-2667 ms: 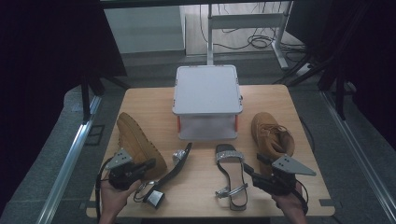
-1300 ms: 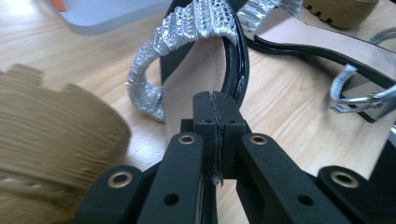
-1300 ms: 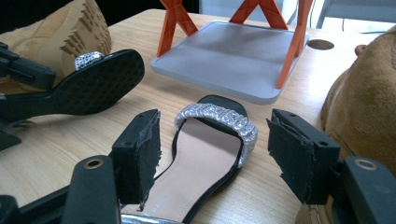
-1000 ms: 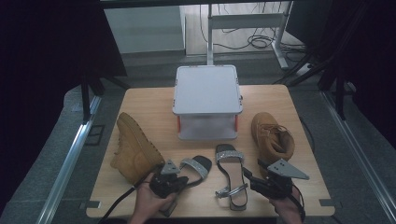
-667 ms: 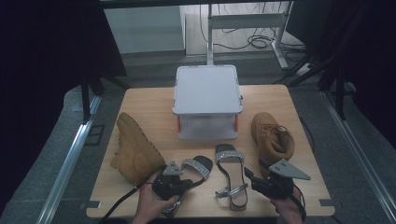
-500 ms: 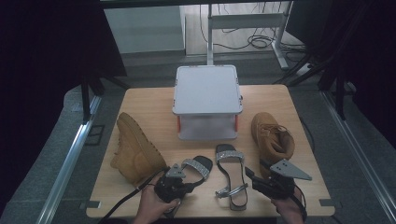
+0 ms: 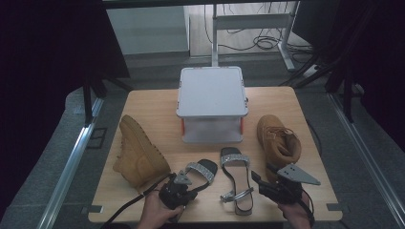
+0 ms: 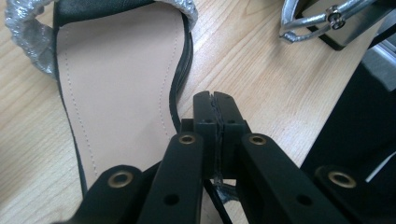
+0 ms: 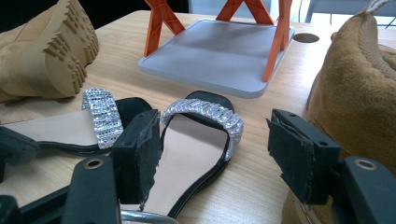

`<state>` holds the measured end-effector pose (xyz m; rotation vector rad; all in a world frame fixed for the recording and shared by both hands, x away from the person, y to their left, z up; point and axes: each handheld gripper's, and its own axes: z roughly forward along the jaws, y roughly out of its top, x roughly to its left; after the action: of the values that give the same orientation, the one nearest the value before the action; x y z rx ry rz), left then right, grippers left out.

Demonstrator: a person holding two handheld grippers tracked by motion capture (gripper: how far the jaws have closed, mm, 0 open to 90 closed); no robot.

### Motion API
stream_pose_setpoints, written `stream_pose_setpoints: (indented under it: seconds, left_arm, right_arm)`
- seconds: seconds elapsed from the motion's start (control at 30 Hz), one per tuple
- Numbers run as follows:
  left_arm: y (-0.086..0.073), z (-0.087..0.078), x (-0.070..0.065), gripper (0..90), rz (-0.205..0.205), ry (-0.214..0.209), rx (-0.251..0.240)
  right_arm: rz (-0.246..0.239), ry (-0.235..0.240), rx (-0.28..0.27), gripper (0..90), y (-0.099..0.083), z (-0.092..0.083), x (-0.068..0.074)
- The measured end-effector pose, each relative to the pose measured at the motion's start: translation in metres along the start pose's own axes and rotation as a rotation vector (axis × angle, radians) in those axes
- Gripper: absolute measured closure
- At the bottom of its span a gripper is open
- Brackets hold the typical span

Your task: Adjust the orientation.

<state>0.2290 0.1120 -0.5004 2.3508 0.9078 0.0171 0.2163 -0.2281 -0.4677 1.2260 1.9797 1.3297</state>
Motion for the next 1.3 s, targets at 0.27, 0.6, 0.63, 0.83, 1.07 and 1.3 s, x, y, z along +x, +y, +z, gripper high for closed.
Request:
stream_pose_setpoints:
  seconds: [0.27, 0.6, 0.63, 0.83, 1.07, 1.3]
  left_arm:
    - [-0.001, -0.003, 0.008, 89.7, -0.017, -0.027, -0.005]
    - [-0.005, -0.01, 0.021, 89.6, -0.031, -0.026, -0.002]
    - [-0.005, -0.011, 0.022, 89.6, -0.033, -0.025, -0.001]
    - [-0.005, -0.011, 0.023, 88.2, -0.027, -0.028, -0.008]
    - [-0.006, -0.035, 0.023, 76.1, -0.001, -0.01, -0.16]
    - [-0.006, -0.056, 0.026, 52.5, -0.009, 0.082, -0.317]
  right_arm:
    - [0.006, -0.006, 0.011, 34.7, -0.001, 0.001, -0.002]
    - [0.007, -0.004, 0.02, 34.6, -0.004, 0.004, -0.003]
    - [0.007, -0.003, 0.021, 34.6, -0.005, 0.004, -0.003]
    - [0.0, 0.013, 0.016, 34.6, -0.005, 0.006, 0.0]
    - [-0.014, 0.017, 0.012, 34.1, -0.003, 0.01, 0.007]
    - [-0.02, 0.022, 0.005, 37.0, 0.0, 0.007, 0.011]
